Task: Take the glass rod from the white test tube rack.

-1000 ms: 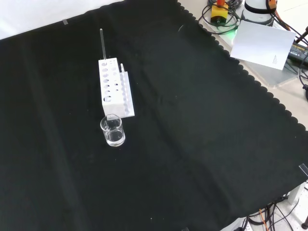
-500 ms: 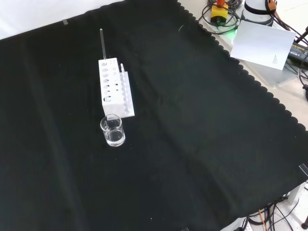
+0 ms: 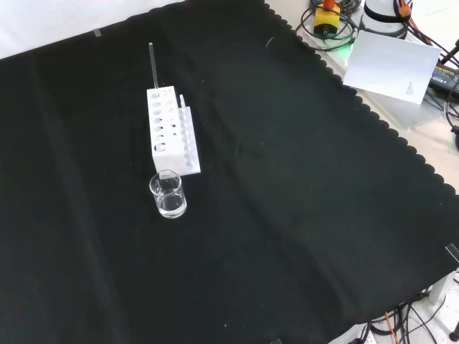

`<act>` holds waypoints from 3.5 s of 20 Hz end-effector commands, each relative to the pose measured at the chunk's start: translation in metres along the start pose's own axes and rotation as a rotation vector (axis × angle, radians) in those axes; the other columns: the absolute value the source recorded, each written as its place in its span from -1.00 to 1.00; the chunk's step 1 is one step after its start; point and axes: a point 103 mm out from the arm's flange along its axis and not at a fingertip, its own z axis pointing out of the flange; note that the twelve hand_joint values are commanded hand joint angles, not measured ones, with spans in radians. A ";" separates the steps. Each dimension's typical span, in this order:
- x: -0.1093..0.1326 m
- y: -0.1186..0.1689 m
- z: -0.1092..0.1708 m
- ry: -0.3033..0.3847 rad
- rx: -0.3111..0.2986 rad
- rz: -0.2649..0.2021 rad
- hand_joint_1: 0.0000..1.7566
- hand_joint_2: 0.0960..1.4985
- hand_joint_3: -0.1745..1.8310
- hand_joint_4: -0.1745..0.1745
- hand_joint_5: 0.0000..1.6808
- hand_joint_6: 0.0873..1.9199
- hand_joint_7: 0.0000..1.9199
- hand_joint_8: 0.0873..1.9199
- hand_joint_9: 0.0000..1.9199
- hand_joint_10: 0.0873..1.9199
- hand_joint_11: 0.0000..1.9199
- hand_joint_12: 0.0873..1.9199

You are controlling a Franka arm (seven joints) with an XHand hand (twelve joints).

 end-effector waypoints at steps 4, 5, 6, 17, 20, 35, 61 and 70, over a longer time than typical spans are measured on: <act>-0.029 0.053 0.014 -0.016 -0.038 -0.007 -0.25 0.12 -0.27 -0.96 -0.54 -1.00 -0.31 -0.21 -0.14 -0.31 -0.53 0.37; -0.031 0.058 0.018 -0.017 -0.035 -0.007 -0.25 0.12 -0.27 -0.96 -0.53 -1.00 -0.30 -0.21 -0.13 -0.31 -0.52 0.37; -0.033 0.063 0.022 -0.016 -0.030 -0.006 -0.24 0.11 -0.27 -0.96 -0.53 -1.00 -0.28 -0.21 -0.11 -0.32 -0.50 0.36; -0.051 0.095 0.070 -0.006 0.031 -0.008 -0.20 0.10 -0.25 -0.96 -0.48 -1.00 -0.18 -0.23 -0.01 -0.34 -0.41 0.33; -0.057 0.099 0.087 -0.008 0.060 -0.006 -0.19 0.09 -0.25 -0.99 -0.44 -1.00 -0.13 -0.23 0.04 -0.34 -0.35 0.31; -0.066 0.107 0.134 -0.014 0.055 -0.030 -0.15 0.09 -0.23 -1.00 -0.44 -0.39 0.12 -0.26 0.27 -0.34 -0.13 0.25; -0.071 0.124 0.208 -0.028 0.179 -0.029 -0.11 0.09 -0.22 -1.00 -0.43 -0.25 0.18 -0.24 0.36 -0.32 -0.03 0.23; -0.063 0.129 0.208 -0.057 0.149 -0.048 0.16 0.08 -0.27 -0.97 -0.05 -0.03 0.35 -0.23 0.61 -0.33 0.17 0.13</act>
